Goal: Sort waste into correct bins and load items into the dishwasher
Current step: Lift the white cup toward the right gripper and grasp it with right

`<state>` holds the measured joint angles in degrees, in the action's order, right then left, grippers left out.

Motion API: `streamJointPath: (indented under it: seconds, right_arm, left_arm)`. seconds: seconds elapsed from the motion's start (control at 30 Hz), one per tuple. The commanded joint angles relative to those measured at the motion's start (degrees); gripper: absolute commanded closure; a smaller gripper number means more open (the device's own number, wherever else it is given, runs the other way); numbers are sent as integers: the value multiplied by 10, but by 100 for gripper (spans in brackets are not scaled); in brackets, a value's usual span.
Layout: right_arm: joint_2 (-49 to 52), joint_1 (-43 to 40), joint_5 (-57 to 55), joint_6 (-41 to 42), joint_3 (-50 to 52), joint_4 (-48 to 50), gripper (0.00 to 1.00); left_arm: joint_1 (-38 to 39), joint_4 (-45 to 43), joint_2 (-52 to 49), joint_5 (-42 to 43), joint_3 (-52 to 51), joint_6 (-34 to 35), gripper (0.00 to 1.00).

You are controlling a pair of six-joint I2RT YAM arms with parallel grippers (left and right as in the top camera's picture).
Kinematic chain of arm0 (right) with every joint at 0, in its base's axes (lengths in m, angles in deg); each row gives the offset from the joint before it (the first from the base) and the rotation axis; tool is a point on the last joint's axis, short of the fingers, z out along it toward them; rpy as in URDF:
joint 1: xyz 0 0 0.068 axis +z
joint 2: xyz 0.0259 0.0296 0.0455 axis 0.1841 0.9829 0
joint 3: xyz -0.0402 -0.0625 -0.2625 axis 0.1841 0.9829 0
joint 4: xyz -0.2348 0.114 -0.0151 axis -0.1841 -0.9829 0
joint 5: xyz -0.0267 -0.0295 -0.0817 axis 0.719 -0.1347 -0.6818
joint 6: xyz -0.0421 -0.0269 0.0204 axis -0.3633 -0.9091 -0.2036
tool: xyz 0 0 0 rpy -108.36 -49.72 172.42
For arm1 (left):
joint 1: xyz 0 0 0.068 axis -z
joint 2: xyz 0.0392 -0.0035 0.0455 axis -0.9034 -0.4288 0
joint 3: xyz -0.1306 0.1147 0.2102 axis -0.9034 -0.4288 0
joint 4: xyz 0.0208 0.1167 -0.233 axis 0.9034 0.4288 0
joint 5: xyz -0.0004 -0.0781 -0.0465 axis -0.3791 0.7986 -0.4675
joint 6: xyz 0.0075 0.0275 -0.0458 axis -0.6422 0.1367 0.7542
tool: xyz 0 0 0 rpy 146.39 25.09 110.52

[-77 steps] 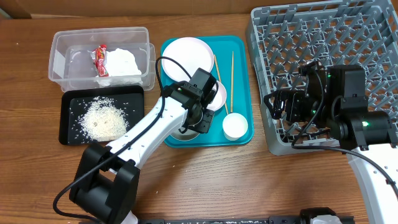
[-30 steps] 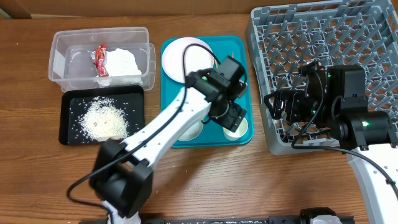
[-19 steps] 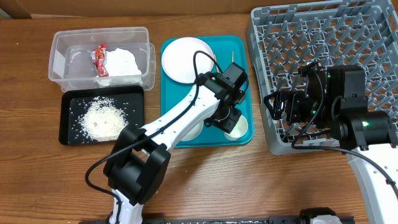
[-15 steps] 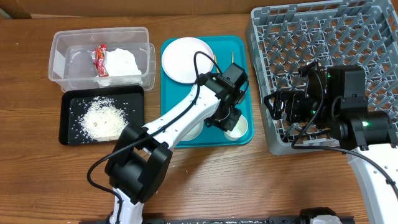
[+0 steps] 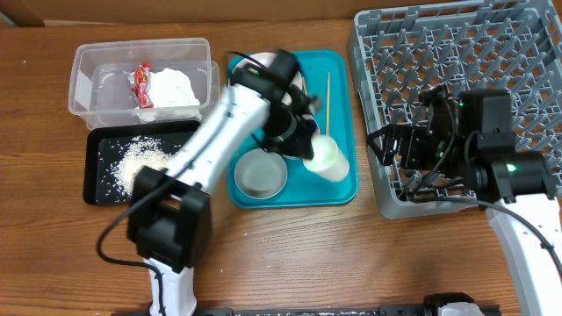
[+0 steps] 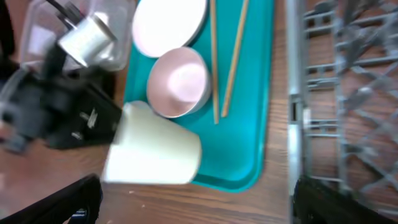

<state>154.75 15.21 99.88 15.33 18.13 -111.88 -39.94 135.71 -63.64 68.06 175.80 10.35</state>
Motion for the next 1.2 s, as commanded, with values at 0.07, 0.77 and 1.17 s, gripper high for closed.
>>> streamJointPath:
  seconds: [0.07,0.77,1.17]
  right_arm:
    - [53,2,200,-42,-10,41,0]
    - [130,33,446,-68,-10,288,0]
    - [145,47,446,-57,-10,375,14]
  left_arm:
    - [-90,50,-3,320,15,-163,96]
    - [-136,103,-3,508,15,-219,96]
    - [-134,111,-3,504,15,-219,96]
